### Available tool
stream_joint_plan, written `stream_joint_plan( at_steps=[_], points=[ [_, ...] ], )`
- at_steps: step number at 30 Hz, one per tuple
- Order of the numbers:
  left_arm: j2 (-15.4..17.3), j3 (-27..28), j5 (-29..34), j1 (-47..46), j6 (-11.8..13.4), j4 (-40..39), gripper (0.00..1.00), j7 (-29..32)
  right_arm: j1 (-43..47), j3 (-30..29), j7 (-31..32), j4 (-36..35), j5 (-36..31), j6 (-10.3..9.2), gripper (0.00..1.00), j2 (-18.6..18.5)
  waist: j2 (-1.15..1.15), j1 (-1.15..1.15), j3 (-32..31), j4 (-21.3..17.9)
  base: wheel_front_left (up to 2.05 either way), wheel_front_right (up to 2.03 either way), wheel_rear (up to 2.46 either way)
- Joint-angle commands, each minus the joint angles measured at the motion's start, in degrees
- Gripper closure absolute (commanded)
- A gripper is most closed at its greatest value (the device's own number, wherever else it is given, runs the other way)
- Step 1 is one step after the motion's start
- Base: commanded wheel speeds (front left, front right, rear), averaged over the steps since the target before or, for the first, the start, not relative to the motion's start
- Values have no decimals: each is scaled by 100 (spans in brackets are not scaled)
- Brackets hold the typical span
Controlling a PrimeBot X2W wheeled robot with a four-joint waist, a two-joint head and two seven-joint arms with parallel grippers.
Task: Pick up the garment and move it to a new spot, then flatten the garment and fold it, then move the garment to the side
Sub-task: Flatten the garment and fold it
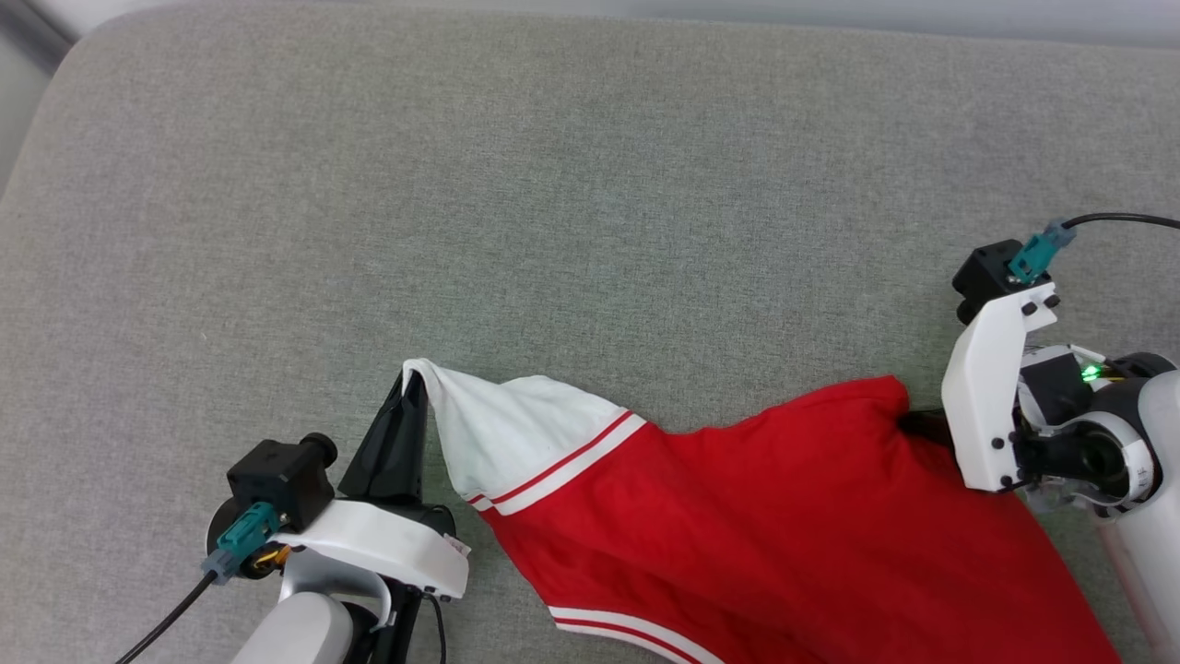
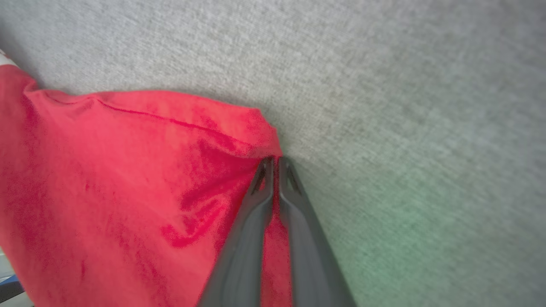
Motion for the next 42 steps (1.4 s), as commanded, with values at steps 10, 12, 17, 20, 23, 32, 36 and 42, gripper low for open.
stream_joint_plan(
  at_steps=[10,12,17,20,23,32,36,42],
  points=[
    [236,162,-90,-247,-95,65,100,85,-206,95,-1255,-168,219,0,100,-131,0,0,-428,-233,0,0,0],
    [335,221,-106,-392,-128,63,100,169,-225,34,-1523,-200,172,0,100,-162,0,0,-566,-316,0,0,0],
    [548,345,-127,-967,-240,196,100,420,-342,-197,-1975,-142,-29,0,100,-146,0,0,-956,-516,0,0,0],
    [618,411,-165,-1470,-320,373,100,585,-515,-302,-2112,-43,-182,0,100,-106,0,0,-1122,-626,0,0,0],
    [611,424,-184,-2062,-419,680,100,756,-773,-390,-2198,84,-356,0,100,-92,0,0,-1211,-708,0,0,0],
    [408,354,-63,-4022,-693,2074,100,1023,-1895,-390,-2417,560,-651,-1,100,-180,0,0,-1010,-840,0,0,0],
    [352,353,73,-4934,-779,2677,100,938,-2582,-350,-2606,792,-708,-3,100,-205,0,0,-695,-868,0,0,0],
    [413,469,236,-6269,-820,3245,100,709,-3765,-230,-3241,1112,-937,-4,100,-146,0,0,-60,-948,0,0,0]
  ],
)
